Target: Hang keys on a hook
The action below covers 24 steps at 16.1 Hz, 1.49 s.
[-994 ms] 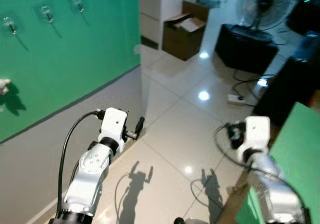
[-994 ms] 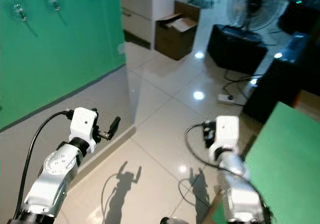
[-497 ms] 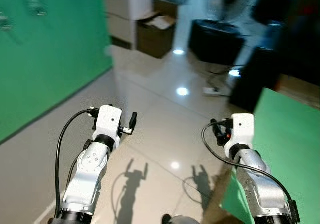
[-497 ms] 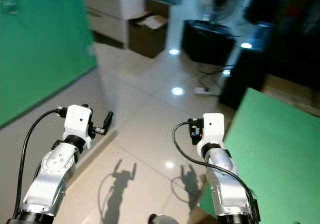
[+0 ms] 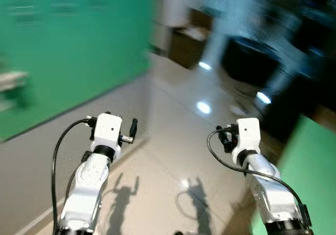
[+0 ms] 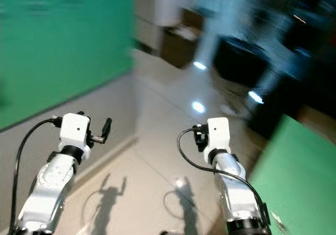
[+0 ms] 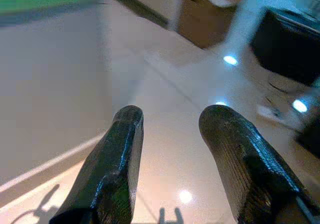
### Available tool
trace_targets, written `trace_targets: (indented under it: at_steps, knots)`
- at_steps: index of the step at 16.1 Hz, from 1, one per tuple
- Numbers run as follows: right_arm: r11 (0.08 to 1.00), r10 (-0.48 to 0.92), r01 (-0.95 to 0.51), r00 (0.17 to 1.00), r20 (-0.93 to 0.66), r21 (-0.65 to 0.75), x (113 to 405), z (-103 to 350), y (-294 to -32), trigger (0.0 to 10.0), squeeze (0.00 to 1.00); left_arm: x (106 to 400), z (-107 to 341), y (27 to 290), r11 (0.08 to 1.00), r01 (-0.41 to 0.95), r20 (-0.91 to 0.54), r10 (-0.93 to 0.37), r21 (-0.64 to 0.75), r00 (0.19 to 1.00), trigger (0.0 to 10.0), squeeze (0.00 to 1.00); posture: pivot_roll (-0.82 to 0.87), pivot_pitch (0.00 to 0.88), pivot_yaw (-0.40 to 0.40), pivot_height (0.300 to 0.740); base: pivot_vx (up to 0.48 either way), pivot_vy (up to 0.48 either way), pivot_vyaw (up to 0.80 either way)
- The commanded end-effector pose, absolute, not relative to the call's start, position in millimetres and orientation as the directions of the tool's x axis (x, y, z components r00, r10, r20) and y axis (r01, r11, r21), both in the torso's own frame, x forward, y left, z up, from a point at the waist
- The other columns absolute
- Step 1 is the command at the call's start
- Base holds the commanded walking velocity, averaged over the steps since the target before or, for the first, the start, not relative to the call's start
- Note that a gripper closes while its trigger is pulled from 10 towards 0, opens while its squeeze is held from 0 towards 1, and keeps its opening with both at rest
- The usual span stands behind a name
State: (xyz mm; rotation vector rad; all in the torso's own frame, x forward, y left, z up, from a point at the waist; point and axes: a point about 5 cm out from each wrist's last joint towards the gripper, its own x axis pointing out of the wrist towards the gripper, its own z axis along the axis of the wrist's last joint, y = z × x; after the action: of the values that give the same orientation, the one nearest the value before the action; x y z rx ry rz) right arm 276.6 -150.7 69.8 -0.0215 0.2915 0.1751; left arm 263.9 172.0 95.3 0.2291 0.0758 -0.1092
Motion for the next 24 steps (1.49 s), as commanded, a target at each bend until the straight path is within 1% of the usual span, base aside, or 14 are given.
trace_targets:
  at_steps: [1, 5, 6, 7, 9, 10, 11, 13, 16, 18, 20, 21, 23, 24]
  knots:
    - [0.983, 0.173, -0.184, 0.942, -0.289, -0.012, 278.0, 69.3, -152.5, 10.0, 0.0, 263.4, 98.0, 170.6, 0.967, 0.111, -0.075, -0.096, 0.231, 0.993, 10.0, 0.0, 0.06, 0.0, -0.115, 0.74, 0.0, 0.368, 0.0]
    - [0.988, 0.137, -0.15, 0.946, -0.294, -0.023, 273.5, 67.5, -160.0, 10.0, 0.0, 264.7, 97.4, 162.7, 0.957, 0.167, -0.077, -0.153, 0.239, 0.985, 10.0, 0.0, 0.02, 0.0, -0.075, 0.74, 0.0, 0.368, 0.0]
    - [0.992, 0.115, -0.127, 0.95, -0.29, -0.023, 271.7, 67.9, -163.6, 10.0, 0.0, 267.1, 98.5, 159.1, 0.945, 0.201, -0.079, -0.187, 0.259, 0.979, 10.0, 0.0, 0.01, 0.0, -0.06, 0.74, 0.0, 0.0, 0.0]
    - [0.994, 0.095, -0.107, 0.953, -0.287, -0.026, 270.2, 67.8, -167.6, 10.0, 0.0, 270.1, 99.9, 158.1, 0.935, 0.212, -0.073, -0.2, 0.284, 0.977, 10.0, 0.0, -0.01, 0.0, -0.053, 0.74, 0.0, -0.48, 0.0]
    - [0.996, 0.065, -0.078, 0.956, -0.288, -0.034, 266.8, 68.2, -173.7, 10.0, 0.0, 275.4, 101.6, 157.3, 0.947, 0.195, -0.067, -0.184, 0.254, 0.981, 10.0, 0.0, -0.01, 0.0, -0.056, 0.74, 0.0, -0.48, 0.0]
    - [0.996, 0.063, -0.077, 0.957, -0.282, -0.039, 264.6, 69.8, -175.3, 10.0, 0.0, 278.7, 103.4, 153.6, 0.96, 0.197, -0.067, -0.187, 0.201, 0.98, 10.0, 0.0, -0.03, 0.0, -0.033, 0.74, 0.0, 0.0, 0.0]
    - [0.996, 0.052, -0.069, 0.96, -0.274, -0.051, 262.3, 70.4, -178.7, 10.0, 0.0, 279.6, 101.6, 147.8, 0.958, 0.222, -0.077, -0.211, 0.183, 0.974, 10.0, 0.0, -0.06, 0.0, -0.016, 0.74, 0.0, 0.0, 0.0]
    - [1.0, 0.014, -0.019, 0.961, -0.277, -0.017, 251.5, 69.9, -182.6, 10.0, 0.0, 272.8, 92.7, 143.8, 0.946, 0.255, -0.103, -0.239, 0.202, 0.966, 10.0, 0.0, -0.06, 0.0, -0.022, 0.74, 0.0, 0.0, 0.0]
    - [0.999, 0.044, -0.042, 0.957, -0.285, 0.013, 243.2, 70.9, -168.7, 10.0, 0.0, 257.2, 89.5, 149.9, 0.949, 0.263, -0.11, -0.247, 0.173, 0.963, 10.0, 0.0, -0.05, 0.0, -0.064, 0.74, 0.0, 0.0, -0.73]
    - [0.999, 0.054, -0.051, 0.959, -0.279, 0.021, 244.0, 71.5, -165.6, 10.0, 0.0, 256.2, 88.8, 151.6, 0.952, 0.259, -0.109, -0.244, 0.161, 0.964, 10.0, 0.0, -0.04, 0.0, -0.075, 0.74, 0.0, 0.0, -0.8]
    - [0.997, 0.068, -0.06, 0.962, -0.265, 0.037, 245.6, 74.2, -161.6, 10.0, 0.0, 248.7, 85.7, 151.8, 0.959, 0.242, -0.124, -0.226, 0.144, 0.966, 10.0, 0.0, -0.02, 0.027, -0.066, 0.74, 0.0, 0.0, -0.8]
    - [0.998, 0.066, -0.059, 0.964, -0.256, 0.035, 245.1, 77.2, -162.6, 10.0, 0.0, 245.1, 85.5, 150.8, 0.956, 0.254, -0.127, -0.237, 0.144, 0.963, 10.0, 0.0, -0.02, 0.036, -0.059, 0.74, 0.0, 0.0, -0.8]
    - [0.999, 0.054, -0.054, 0.972, -0.227, 0.004, 238.0, 79.6, -169.8, 10.0, 0.0, 242.0, 85.8, 150.8, 0.958, 0.239, -0.13, -0.22, 0.157, 0.967, 10.0, 0.0, -0.03, 0.03, -0.047, 0.74, 0.0, 0.0, -0.8]
    - [0.999, 0.035, -0.033, 0.979, -0.202, 0.013, 231.8, 82.8, -176.3, 10.0, 0.0, 244.5, 88.2, 144.8, 0.954, 0.256, -0.118, -0.239, 0.156, 0.964, 10.0, 0.0, -0.05, 0.032, -0.029, 0.74, 0.0, 0.0, -0.8]
